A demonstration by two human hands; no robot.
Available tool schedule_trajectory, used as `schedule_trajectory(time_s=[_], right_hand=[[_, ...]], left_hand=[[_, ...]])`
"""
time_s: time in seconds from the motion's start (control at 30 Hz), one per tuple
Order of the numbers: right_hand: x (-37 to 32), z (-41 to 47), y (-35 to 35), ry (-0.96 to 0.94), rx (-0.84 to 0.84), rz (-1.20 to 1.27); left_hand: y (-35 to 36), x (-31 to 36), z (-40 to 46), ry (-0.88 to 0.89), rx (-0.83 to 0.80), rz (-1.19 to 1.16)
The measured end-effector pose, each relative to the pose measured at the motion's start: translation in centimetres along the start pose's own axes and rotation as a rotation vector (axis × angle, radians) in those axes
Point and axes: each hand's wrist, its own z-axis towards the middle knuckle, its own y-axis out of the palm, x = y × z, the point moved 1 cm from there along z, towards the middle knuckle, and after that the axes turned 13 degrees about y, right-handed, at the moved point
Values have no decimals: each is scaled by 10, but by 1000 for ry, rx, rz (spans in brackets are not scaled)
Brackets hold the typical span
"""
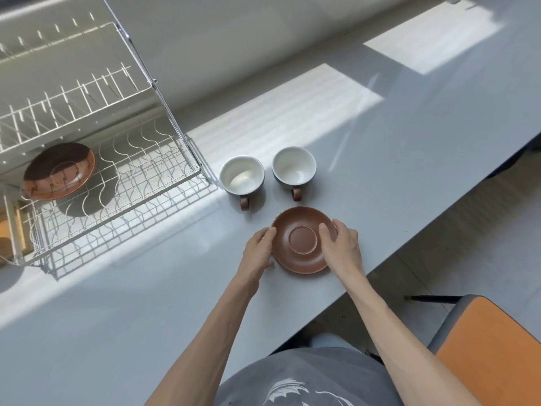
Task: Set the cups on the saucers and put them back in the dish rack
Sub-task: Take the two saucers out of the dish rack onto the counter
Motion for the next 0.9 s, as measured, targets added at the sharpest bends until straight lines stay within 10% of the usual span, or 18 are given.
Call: schedule_trajectory(time_s=[0.43, 0.9], right_hand=[[-39, -36, 48, -459, 207, -602], [-106, -100, 146, -903, 50, -682]], left_hand=[[-64, -13, -7, 229, -109, 959], [-173, -35, -51, 238, 357, 1349]])
